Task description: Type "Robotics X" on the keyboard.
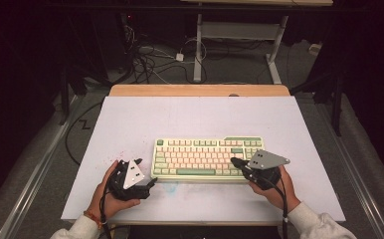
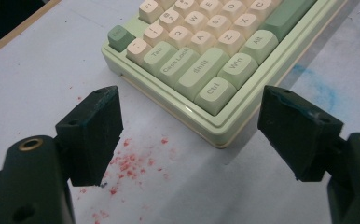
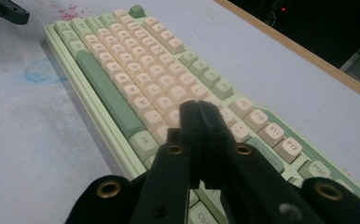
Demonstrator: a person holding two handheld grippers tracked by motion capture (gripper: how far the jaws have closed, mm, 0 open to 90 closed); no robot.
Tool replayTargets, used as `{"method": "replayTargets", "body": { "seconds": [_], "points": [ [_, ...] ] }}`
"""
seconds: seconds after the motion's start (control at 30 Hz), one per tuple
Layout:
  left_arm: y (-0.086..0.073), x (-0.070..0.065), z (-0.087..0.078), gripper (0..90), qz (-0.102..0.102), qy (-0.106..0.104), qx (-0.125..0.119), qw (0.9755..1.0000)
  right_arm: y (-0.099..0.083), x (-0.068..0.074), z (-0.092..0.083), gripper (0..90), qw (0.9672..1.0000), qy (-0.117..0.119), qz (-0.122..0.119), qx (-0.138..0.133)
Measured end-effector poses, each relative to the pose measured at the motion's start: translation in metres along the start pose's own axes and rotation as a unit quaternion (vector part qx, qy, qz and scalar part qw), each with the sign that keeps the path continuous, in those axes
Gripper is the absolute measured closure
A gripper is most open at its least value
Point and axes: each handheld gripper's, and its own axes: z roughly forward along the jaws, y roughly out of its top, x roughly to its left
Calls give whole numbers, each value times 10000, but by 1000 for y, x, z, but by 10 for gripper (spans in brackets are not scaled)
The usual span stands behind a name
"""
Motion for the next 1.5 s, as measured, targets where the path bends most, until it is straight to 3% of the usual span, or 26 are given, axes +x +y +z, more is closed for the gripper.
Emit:
{"method": "replayTargets", "body": {
  "seconds": [0.43,0.87,0.97,1.03,1.1,1.17,1.23,1.3,1.5],
  "points": [
    [0,-1,2,208,29,-38,52,10000,6,4,14,899,9998,142,-69,115],
    [0,-2,3,209,35,-58,66,10000,11,22,39,898,9982,423,-291,314],
    [4,-2,4,231,-165,-111,-40,9998,10,24,42,899,9978,469,-319,350],
    [12,-4,5,356,-178,-183,-196,9995,10,23,41,899,9978,477,-302,354],
    [22,-7,6,491,-142,-418,-339,9985,10,21,40,899,9980,463,-271,343],
    [32,-11,11,629,-166,-737,-388,9964,10,20,38,899,9982,439,-261,316],
    [42,-15,17,741,-121,-922,-368,9950,10,19,36,899,9984,422,-250,291],
    [48,-18,23,803,-90,-1116,-313,9932,11,17,34,900,9985,400,-258,269],
    [62,-26,37,874,142,-1305,-146,9912,12,13,27,900,9990,361,-209,173]
  ]
}}
